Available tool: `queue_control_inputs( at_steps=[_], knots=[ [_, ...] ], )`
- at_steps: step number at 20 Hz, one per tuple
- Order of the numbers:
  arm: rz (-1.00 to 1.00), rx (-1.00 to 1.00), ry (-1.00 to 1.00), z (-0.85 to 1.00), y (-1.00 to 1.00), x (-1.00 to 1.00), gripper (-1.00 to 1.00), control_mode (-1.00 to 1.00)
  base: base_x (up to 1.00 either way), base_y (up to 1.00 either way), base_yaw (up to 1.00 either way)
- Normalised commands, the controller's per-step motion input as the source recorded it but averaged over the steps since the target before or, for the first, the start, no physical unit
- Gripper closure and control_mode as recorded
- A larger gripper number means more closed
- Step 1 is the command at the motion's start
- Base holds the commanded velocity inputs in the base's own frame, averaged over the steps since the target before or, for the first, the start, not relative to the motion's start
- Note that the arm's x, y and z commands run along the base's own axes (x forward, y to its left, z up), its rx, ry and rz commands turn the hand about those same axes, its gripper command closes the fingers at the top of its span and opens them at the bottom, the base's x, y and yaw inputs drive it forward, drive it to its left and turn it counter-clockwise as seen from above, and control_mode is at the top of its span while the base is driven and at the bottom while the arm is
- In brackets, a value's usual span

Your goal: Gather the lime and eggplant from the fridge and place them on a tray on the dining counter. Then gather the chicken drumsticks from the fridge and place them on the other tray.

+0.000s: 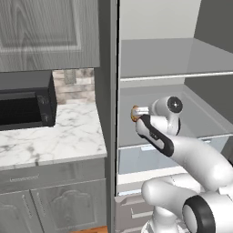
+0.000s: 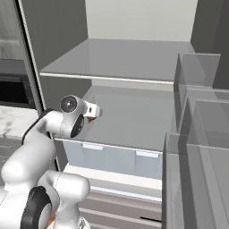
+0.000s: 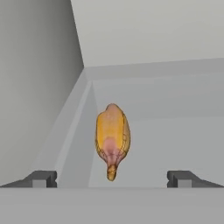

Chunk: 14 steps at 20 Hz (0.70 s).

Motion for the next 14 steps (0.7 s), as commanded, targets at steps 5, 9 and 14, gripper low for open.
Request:
queue_control_inputs(
  at_steps=[5,9,14],
  knots=[
    [0.0,0.0,0.0,-0.04,0.08,0.17,-1.0,-1.0,0.0,0.0,0.0],
    [0.0,0.0,0.0,-0.04,0.08,0.17,-1.0,-1.0,0.0,0.0,0.0],
    [0.0,0.0,0.0,-0.01,0.0,0.06,-1.0,-1.0,0.0,0.0,0.0]
  ],
)
